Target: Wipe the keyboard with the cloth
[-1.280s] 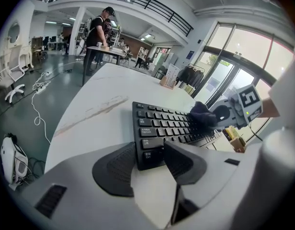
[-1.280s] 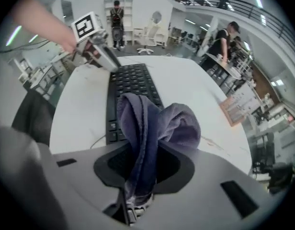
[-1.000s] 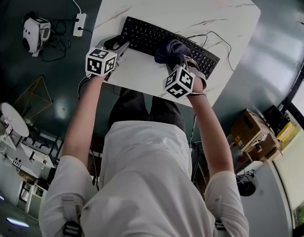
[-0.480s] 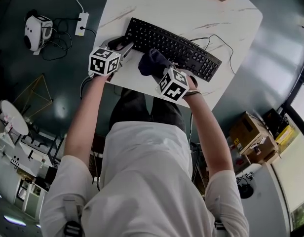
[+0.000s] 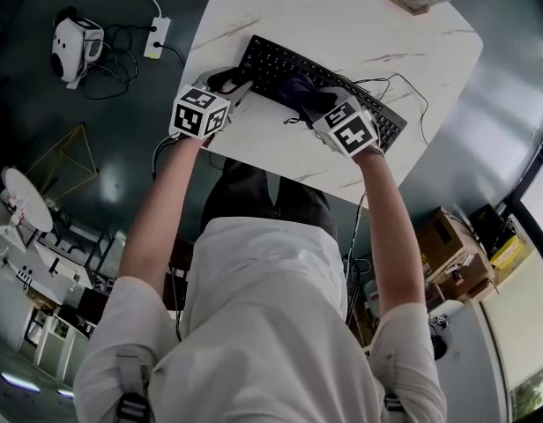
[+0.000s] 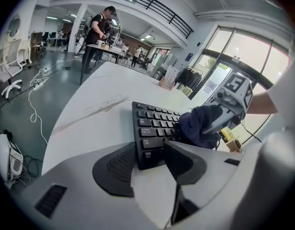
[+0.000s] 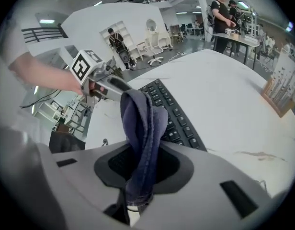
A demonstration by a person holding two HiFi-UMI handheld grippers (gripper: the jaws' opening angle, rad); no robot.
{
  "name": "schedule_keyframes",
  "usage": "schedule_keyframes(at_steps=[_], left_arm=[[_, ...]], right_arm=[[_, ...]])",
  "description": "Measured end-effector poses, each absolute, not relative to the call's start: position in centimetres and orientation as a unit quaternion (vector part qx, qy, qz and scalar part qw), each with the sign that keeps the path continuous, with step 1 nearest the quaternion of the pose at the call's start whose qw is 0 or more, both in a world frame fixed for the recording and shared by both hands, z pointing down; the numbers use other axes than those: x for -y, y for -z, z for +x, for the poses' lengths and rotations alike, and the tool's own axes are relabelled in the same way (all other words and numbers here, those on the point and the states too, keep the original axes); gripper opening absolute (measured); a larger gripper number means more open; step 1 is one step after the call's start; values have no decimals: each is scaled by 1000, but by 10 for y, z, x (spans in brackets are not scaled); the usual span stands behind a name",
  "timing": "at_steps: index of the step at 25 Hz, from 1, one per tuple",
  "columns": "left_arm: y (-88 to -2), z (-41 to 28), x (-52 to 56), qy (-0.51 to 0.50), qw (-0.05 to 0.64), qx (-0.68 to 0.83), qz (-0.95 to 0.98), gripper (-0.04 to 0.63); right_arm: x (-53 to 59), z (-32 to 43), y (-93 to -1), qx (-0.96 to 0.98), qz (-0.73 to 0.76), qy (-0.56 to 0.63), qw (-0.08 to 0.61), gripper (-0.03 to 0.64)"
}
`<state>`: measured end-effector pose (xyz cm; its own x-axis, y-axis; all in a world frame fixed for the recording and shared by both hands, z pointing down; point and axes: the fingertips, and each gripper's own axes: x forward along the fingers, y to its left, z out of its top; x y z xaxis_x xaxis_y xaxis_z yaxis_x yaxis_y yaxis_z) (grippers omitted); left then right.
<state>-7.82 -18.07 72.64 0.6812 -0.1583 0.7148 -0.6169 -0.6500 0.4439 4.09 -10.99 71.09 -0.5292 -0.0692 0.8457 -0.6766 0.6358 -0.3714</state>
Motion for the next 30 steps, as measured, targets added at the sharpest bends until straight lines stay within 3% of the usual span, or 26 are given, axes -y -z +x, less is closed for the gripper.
schedule_keyframes(at_steps=[5, 16, 30], left_arm=[[-727, -77, 180, -323, 350, 230, 849, 193], [-726, -78, 179, -320, 354, 231, 848, 193], [-726, -79, 179, -311, 375, 219, 845, 187]], right_arm=[[136, 69, -711, 793, 274, -362, 405, 98], [200, 114, -698, 760, 379, -272, 452, 94], [195, -6, -706, 803, 279, -181, 494, 94]])
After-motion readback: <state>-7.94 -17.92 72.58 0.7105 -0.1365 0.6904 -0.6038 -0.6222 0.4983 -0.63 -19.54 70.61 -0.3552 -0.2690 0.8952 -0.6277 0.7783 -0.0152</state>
